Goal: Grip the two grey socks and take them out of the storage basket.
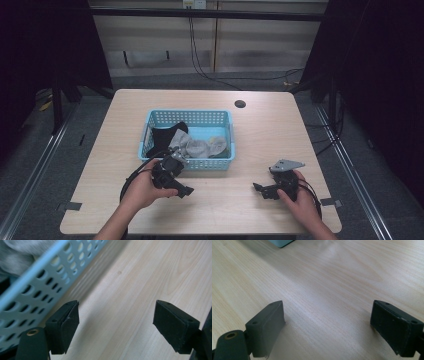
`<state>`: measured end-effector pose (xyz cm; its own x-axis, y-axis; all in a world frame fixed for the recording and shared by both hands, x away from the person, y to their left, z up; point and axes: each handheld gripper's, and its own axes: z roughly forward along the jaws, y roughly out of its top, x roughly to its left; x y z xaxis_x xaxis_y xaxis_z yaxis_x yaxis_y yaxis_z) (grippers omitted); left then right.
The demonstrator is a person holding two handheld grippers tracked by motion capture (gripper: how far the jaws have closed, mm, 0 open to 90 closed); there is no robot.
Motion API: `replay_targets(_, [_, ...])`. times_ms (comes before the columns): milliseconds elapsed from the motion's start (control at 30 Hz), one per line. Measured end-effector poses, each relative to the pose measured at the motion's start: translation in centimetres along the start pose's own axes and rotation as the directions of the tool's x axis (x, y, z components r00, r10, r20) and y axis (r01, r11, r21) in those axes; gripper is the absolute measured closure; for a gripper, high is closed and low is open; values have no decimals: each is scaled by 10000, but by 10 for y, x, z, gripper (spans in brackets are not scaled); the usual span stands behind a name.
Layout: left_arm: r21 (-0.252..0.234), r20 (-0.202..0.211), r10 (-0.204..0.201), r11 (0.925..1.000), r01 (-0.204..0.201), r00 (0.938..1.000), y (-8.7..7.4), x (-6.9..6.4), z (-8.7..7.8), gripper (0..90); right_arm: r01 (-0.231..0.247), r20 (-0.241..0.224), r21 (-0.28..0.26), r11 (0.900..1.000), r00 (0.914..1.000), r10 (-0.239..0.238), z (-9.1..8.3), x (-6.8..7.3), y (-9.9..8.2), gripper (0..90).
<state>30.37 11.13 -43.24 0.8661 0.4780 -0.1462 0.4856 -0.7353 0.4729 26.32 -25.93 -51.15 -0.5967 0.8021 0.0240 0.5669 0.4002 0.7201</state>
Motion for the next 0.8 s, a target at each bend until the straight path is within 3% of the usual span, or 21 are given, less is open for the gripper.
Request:
replay_targets(400, [267,-10,-244,9993,244,9997,39,13,-27,216,8,-3,-4,10000,10000,-8,0,0,0,114])
replay_targets(533, [267,-237,-402,9988,408,9989,48,24,-30,216,10,-1,-4,10000,10000,-10,0,0,0,114])
replay_targets(800, [109,-870,-1107,9936,1120,9900,54,53,-23,225,16,11,9,10000,10000,-16,0,0,0,114])
